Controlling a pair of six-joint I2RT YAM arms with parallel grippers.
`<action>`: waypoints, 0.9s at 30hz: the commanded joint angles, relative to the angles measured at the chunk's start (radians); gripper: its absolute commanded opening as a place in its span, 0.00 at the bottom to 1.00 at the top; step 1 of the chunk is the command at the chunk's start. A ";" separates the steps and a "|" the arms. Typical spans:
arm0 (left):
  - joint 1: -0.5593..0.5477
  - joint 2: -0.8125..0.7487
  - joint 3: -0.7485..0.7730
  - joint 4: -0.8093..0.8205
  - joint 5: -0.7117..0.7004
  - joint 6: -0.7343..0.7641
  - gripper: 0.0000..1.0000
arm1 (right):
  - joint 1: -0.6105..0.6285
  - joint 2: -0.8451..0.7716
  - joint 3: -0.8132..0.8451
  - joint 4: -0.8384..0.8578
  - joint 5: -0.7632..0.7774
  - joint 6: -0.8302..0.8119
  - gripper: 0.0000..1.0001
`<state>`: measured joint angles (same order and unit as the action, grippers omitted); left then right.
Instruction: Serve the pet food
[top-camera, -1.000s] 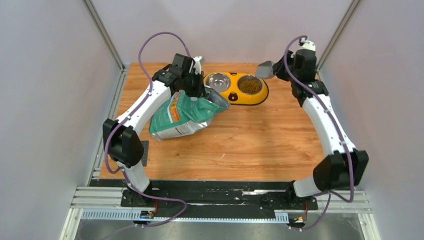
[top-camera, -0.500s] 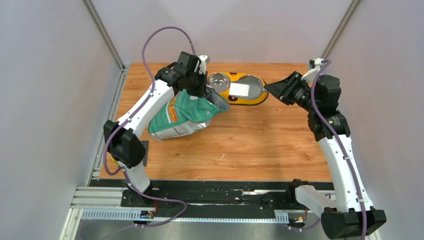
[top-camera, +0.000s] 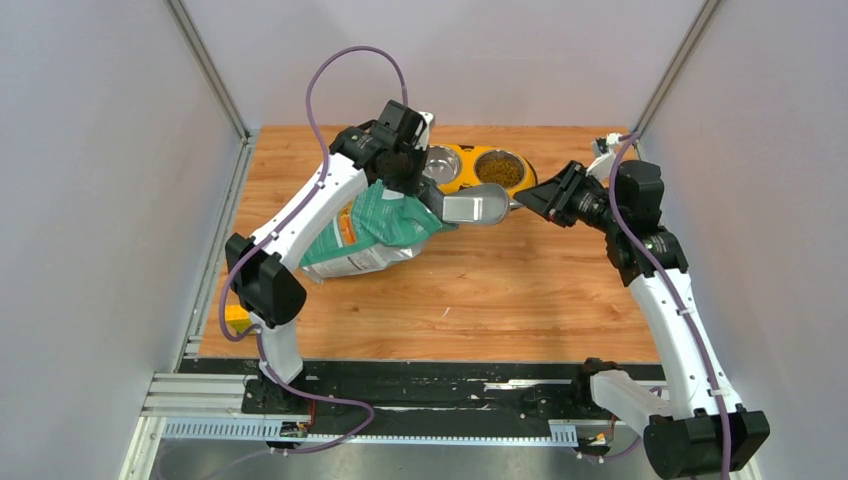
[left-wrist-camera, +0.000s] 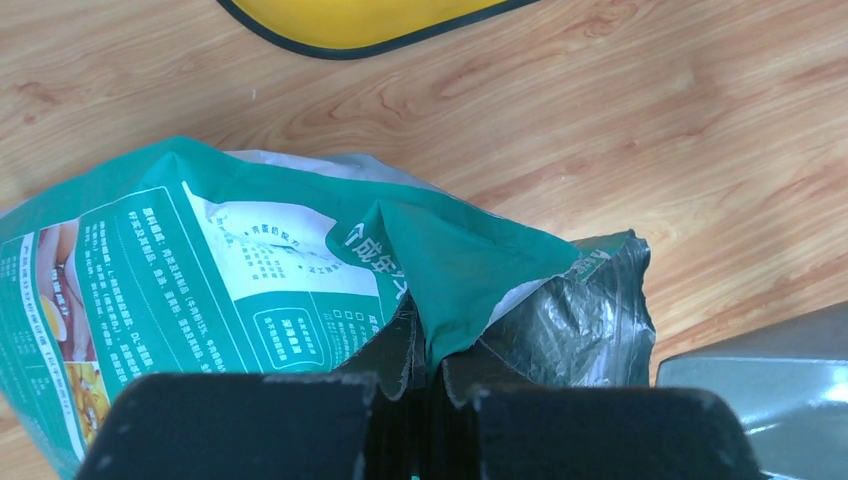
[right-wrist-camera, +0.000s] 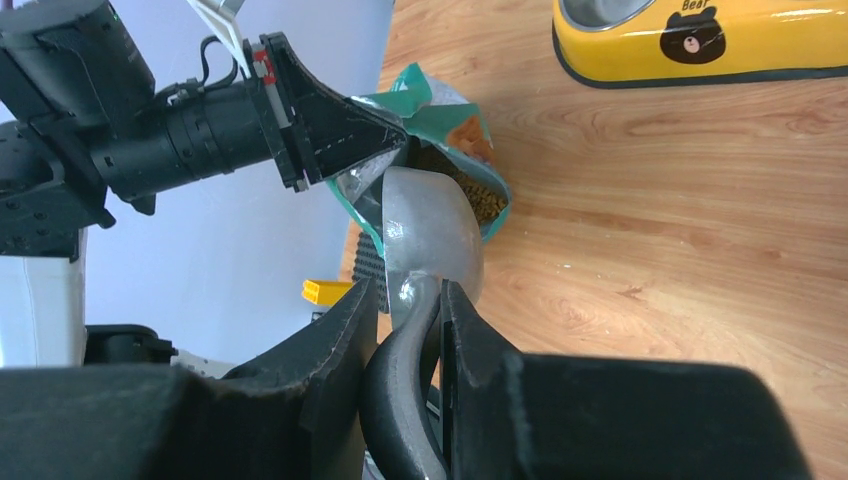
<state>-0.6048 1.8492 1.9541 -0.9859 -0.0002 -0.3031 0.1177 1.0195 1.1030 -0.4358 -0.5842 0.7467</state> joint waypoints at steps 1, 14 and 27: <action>-0.018 -0.020 0.114 0.031 -0.021 0.011 0.00 | 0.022 0.000 -0.011 0.075 -0.035 0.006 0.00; -0.042 -0.018 0.162 -0.014 -0.017 0.044 0.00 | 0.191 0.230 0.049 0.162 0.051 -0.043 0.00; -0.043 -0.048 0.122 0.017 -0.089 0.029 0.00 | 0.407 0.539 0.111 0.277 0.257 -0.009 0.00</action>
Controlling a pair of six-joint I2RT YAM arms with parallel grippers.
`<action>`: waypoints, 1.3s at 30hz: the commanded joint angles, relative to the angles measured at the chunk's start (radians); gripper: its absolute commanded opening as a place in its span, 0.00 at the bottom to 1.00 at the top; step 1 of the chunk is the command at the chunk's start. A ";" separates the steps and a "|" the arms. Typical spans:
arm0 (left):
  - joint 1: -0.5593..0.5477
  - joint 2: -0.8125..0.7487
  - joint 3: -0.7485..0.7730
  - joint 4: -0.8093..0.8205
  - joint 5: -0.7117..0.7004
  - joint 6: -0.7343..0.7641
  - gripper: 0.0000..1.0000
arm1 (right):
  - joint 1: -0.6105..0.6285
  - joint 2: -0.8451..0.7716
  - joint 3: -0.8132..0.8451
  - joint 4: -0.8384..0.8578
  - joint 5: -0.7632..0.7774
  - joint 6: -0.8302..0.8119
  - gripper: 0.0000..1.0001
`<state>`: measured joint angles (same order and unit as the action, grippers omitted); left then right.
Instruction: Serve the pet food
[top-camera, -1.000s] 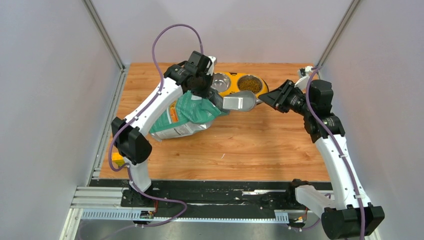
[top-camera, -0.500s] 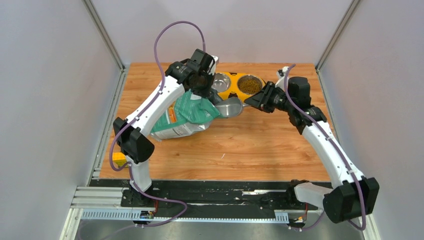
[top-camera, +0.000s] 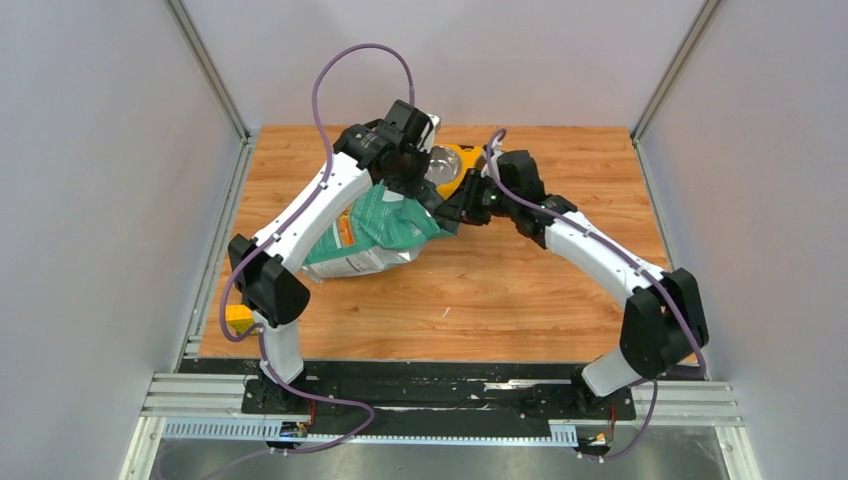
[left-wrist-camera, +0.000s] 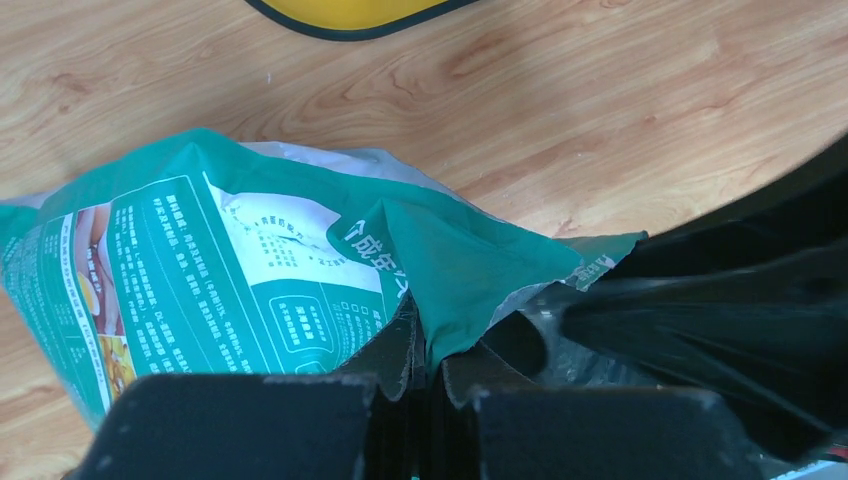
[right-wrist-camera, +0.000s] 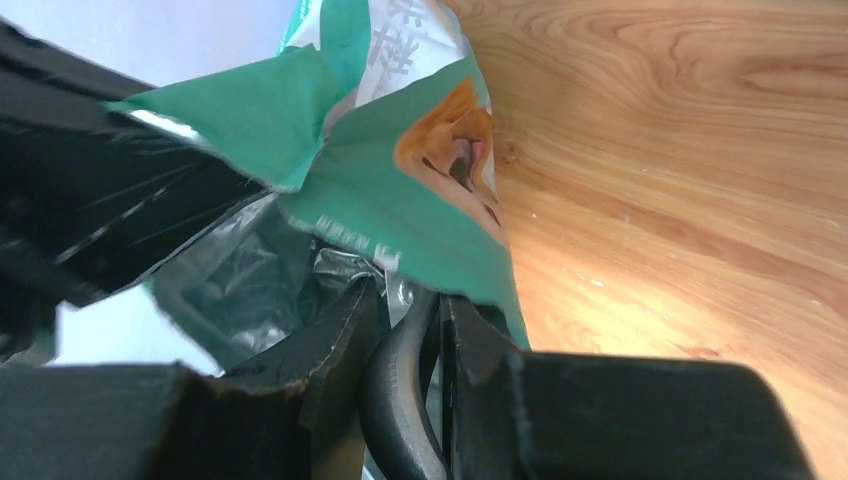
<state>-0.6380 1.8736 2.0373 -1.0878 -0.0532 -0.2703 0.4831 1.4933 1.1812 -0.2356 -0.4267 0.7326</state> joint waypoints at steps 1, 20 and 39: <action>-0.010 -0.075 0.029 0.120 -0.052 -0.005 0.00 | 0.055 0.083 0.031 0.086 0.113 0.003 0.00; 0.027 -0.140 -0.070 0.188 -0.139 -0.039 0.00 | 0.036 0.133 -0.026 0.369 -0.352 0.200 0.00; 0.052 -0.210 -0.119 0.195 -0.149 -0.030 0.00 | -0.188 -0.164 -0.098 0.285 -0.388 0.251 0.00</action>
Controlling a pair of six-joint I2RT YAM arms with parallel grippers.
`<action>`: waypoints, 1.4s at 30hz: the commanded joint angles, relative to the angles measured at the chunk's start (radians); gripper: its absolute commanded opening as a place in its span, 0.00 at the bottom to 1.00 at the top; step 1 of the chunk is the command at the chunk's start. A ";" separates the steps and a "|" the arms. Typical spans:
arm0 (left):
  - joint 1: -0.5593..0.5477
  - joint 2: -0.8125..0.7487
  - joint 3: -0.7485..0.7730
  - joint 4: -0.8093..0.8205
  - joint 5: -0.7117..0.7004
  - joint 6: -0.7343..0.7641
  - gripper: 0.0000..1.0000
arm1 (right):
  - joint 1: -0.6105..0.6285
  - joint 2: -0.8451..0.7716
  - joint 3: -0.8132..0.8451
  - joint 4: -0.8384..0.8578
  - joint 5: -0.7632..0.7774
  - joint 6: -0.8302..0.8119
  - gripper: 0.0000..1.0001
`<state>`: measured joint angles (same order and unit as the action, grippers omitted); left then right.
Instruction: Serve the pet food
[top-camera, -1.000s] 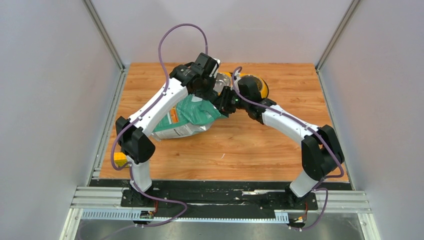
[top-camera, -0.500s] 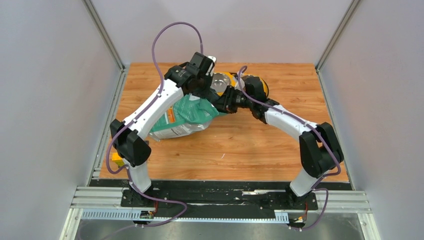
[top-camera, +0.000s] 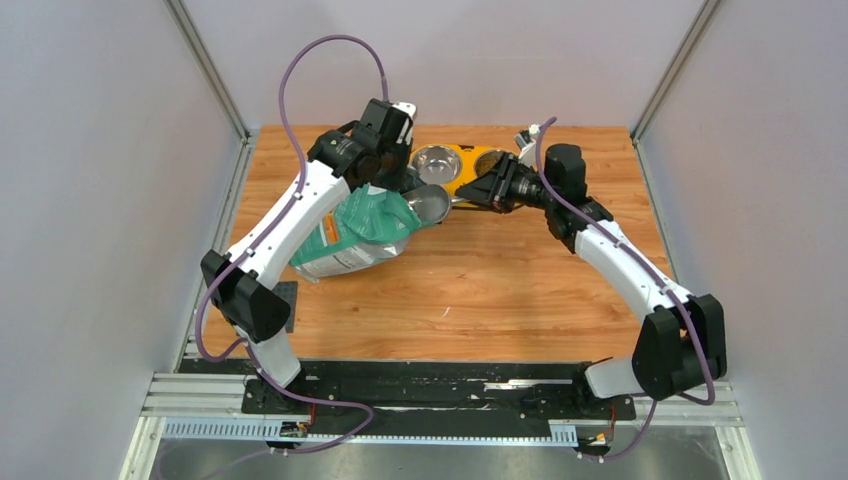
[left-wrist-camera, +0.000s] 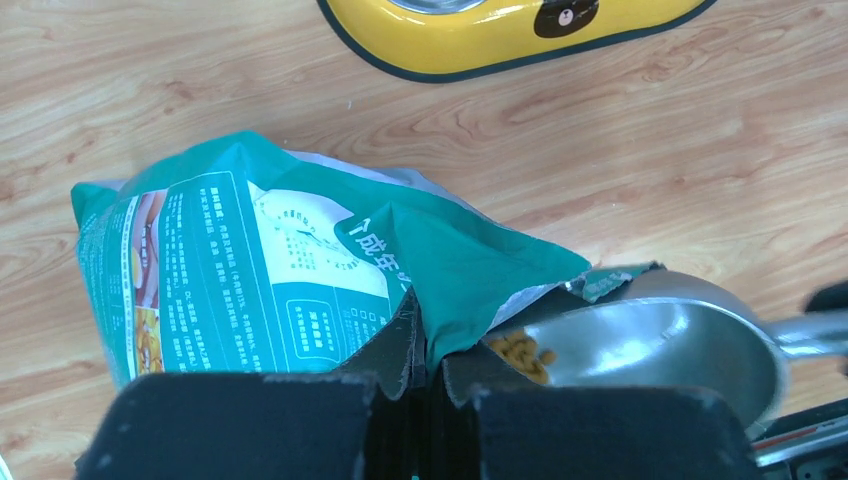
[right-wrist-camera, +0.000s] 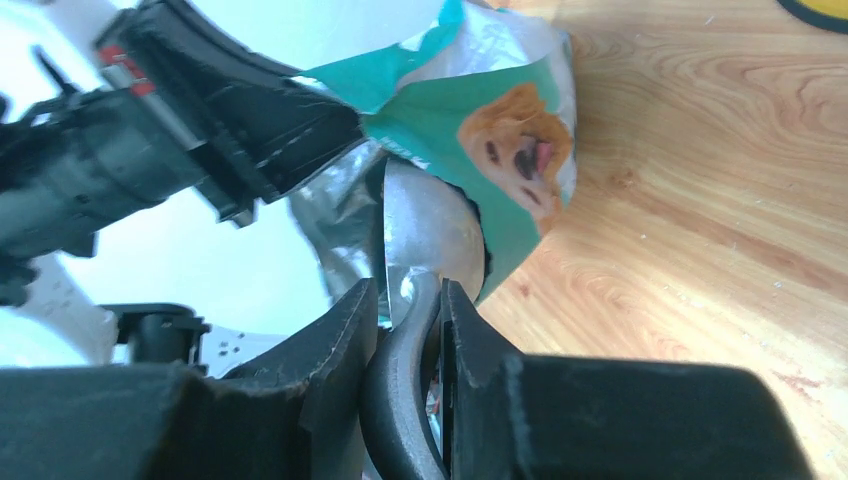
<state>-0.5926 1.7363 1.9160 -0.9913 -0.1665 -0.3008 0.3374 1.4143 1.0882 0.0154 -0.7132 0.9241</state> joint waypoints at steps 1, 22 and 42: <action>0.008 -0.076 -0.003 0.098 -0.037 0.000 0.00 | -0.056 -0.096 -0.010 0.034 -0.106 0.063 0.00; 0.021 -0.126 -0.032 0.107 -0.047 -0.003 0.00 | -0.240 -0.221 -0.138 0.120 -0.181 0.238 0.00; 0.089 -0.179 -0.118 0.141 -0.085 0.030 0.00 | -0.328 -0.177 -0.159 0.372 -0.284 0.462 0.00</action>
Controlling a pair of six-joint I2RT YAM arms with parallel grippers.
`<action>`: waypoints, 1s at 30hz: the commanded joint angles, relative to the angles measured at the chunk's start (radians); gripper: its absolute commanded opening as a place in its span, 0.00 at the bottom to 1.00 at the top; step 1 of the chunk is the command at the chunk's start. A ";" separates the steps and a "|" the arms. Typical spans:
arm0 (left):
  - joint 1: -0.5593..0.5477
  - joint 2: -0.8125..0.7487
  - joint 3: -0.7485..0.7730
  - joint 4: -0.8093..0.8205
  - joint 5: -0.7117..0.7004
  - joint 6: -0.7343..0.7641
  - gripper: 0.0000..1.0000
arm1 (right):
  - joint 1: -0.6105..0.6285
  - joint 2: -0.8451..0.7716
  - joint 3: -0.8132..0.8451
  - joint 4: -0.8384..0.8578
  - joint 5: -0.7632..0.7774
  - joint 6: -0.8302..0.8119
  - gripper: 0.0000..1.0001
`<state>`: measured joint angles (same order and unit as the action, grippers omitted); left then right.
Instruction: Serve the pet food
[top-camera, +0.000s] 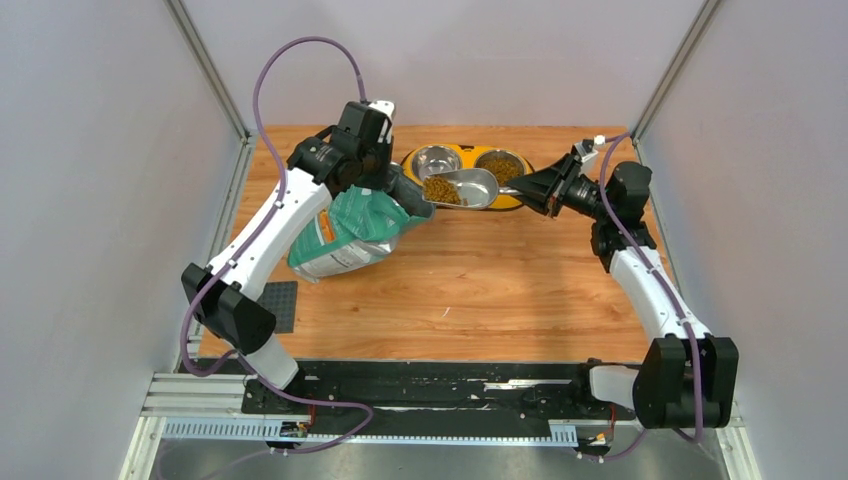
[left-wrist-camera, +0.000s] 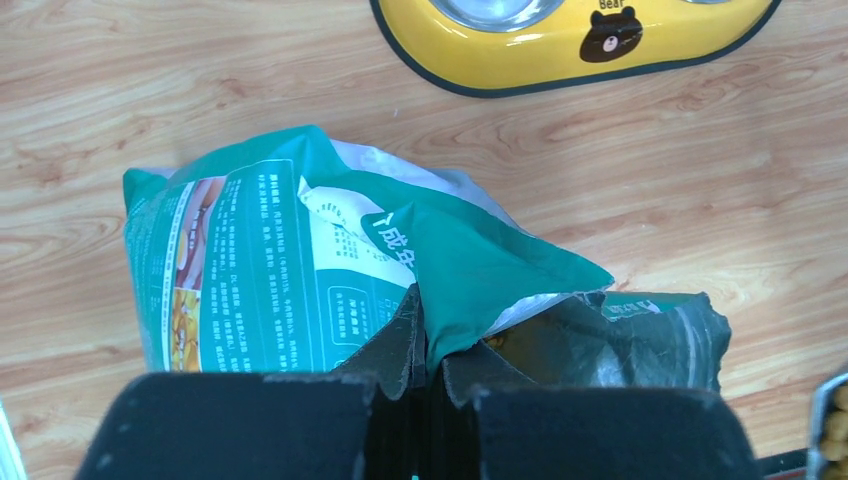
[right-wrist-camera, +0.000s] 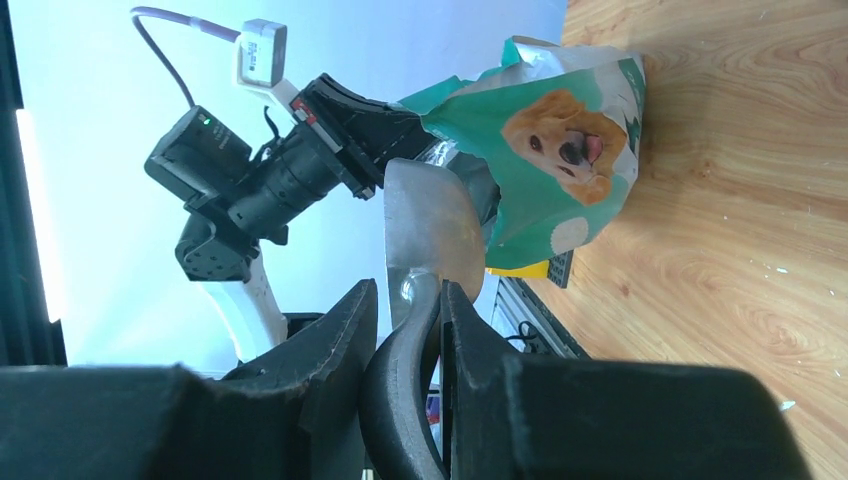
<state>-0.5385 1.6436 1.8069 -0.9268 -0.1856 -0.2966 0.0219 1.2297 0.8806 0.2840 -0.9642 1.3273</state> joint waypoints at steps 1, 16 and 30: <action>0.051 -0.090 -0.021 0.078 -0.064 0.024 0.00 | -0.014 0.011 0.053 0.106 -0.034 0.063 0.00; 0.119 -0.141 -0.096 0.117 -0.006 0.011 0.00 | -0.098 0.235 0.176 0.122 -0.002 0.002 0.00; 0.120 -0.118 -0.088 0.119 0.053 0.011 0.00 | -0.068 0.577 0.456 0.007 0.178 -0.233 0.00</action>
<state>-0.4347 1.5517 1.7039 -0.8474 -0.1303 -0.2905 -0.0647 1.7668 1.1854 0.3283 -0.8841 1.2282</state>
